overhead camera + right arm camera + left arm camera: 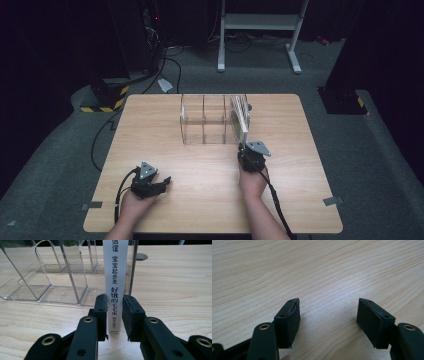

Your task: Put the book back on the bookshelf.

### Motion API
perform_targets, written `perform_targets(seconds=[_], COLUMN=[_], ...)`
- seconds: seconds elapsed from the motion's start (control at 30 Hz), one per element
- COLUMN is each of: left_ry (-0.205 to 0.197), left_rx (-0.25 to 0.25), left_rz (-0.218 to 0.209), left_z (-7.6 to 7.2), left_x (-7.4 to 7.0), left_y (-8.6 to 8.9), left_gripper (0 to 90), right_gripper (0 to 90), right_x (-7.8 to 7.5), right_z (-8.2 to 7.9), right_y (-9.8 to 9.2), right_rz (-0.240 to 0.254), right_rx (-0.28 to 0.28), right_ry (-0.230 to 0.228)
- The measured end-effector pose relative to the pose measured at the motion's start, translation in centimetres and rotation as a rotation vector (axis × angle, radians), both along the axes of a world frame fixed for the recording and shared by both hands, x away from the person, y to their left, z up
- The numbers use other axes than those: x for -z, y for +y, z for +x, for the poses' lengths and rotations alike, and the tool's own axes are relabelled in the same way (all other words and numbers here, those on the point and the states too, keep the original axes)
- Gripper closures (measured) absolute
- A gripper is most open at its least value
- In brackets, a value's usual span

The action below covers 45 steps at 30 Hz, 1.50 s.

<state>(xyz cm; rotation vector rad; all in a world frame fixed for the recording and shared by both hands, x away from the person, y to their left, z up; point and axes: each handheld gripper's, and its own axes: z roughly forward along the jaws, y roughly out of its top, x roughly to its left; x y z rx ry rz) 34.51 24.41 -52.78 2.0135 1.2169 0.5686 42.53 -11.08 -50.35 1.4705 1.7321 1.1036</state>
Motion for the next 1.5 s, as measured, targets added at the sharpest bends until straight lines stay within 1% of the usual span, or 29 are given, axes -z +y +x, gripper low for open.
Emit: perform_targets(seconds=[0.13, 0.23, 0.3, 0.4, 0.5, 0.6, 0.63, 0.67, 0.83, 0.9, 1.0, 1.07, 1.17, 1.2, 1.27, 1.33, 1.47, 1.5], left_ry=[0.000, 0.000, 0.000, 0.000, 0.000, 0.000, 0.001, 0.001, 0.003, 0.003, 0.003, 0.003, 0.003, 0.003, 0.004, 0.004, 0.004, 0.004], left_rx=[0.000, 0.001, 0.001, 0.001, 0.001, 0.001, 0.001, 0.001, 0.001, 0.000, 0.002, 0.002, 0.000, -0.001, -0.001, -0.002, -0.005, -0.006], left_rz=[0.000, 0.000, 0.000, 0.000, 0.000, 0.000, 0.000, -0.001, -0.005, -0.004, -0.002, 0.000, -0.001, -0.001, -0.002, -0.002, -0.002, -0.001], left_z=[0.0, 0.0, 0.0, 0.0, 0.0, 0.0, 0.0, 0.0, -0.1, -0.1, -0.1, -0.1, -0.1, -0.1, -0.1, -0.1, -0.1, -0.1], left_x=[0.0, 0.0, 0.0, 0.0, 0.0, 0.0, 0.0, 0.0, 0.0, 0.0, 0.0, 0.0, 0.0, 0.0, 0.0, 0.0, 0.0, 0.0], left_y=[0.0, 0.0, 0.0, 0.0, 0.0, 0.0, 0.0, 0.0, -0.1, -0.1, -0.1, -0.2, -0.2, -0.2, -0.2, -0.2, -0.2, -0.2], left_gripper=[35.4, 35.3, 35.3, 35.4, 35.4, 35.4, 35.2, 35.2, 34.4, 34.2, 34.0, 33.6, 33.5, 33.4, 33.4, 33.4, 32.8, 32.6], right_gripper=[73.6, 72.8, 69.4, 63.6, 53.9, 46.8, 44.2, 42.4, 36.2, 33.5, 31.0, 28.5, 26.3, 26.0, 24.7, 23.2, 20.4, 20.2], right_x=[0.0, -0.2, -0.4, -0.7, -1.0, -1.4, -1.5, -1.6, -1.8, -1.7, -1.4, -1.1, -0.7, -0.5, -0.1, 0.2, 1.2, 1.4], right_z=[0.0, 0.0, -0.1, -0.3, -0.5, -0.9, -1.1, -1.3, -2.4, -2.9, -3.6, -4.1, -4.9, -5.2, -5.7, -6.2, -7.2, -7.4], right_y=[0.0, 0.0, -0.1, -0.2, -0.4, -0.7, -0.8, -1.0, -2.1, -2.8, -4.3, -5.4, -7.0, -7.9, -9.3, -10.7, -13.0, -13.3], right_rz=[0.003, 0.000, 0.002, 0.003, 0.008, 0.014, 0.008, 0.014, 0.000, -0.024, -0.039, -0.039, -0.083, -0.094, -0.088, -0.098, -0.126, -0.129], right_rx=[0.002, 0.000, -0.008, -0.014, -0.026, -0.056, -0.066, -0.082, -0.132, -0.143, -0.154, -0.150, -0.126, -0.121, -0.106, -0.090, -0.070, -0.065], right_ry=[-0.001, -0.011, -0.025, -0.028, -0.031, -0.033, -0.032, -0.036, -0.032, -0.022, -0.003, 0.017, 0.031, 0.046, 0.065, 0.097, 0.157, 0.172])
